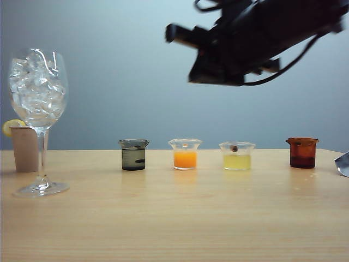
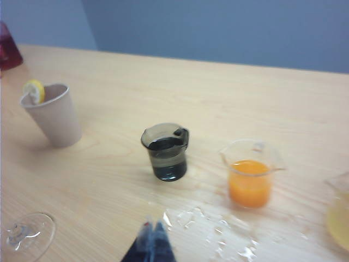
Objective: Pick up the first measuring cup from the left, pour the coconut rum inside into the goblet, and finally put the measuring cup back in its original place.
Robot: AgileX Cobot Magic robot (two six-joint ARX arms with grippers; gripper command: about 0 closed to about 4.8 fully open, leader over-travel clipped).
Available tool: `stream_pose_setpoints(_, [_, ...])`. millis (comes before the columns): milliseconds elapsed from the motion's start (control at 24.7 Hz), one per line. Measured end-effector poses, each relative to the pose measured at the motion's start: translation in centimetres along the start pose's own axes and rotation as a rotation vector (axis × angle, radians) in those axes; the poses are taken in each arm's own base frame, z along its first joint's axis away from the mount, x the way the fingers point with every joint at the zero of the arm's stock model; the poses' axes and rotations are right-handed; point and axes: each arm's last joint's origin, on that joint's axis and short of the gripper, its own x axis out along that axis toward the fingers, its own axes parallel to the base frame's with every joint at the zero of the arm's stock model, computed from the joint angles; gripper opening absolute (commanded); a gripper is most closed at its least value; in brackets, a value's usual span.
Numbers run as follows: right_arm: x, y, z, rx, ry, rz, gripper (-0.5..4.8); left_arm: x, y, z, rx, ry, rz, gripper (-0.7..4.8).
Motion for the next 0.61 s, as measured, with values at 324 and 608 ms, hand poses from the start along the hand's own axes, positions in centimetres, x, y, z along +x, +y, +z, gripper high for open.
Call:
stream_pose_setpoints(324, [7.7,1.5,-1.5,-0.01,0.05,0.005,-0.06,2.9,0.6,0.3,0.043,0.053,0.011,-0.05])
stream_pose_setpoints(608, [12.5,2.2,-3.3,0.016,0.026,-0.027,-0.06,4.0,0.3,0.2,0.054,0.08,0.034,-0.05])
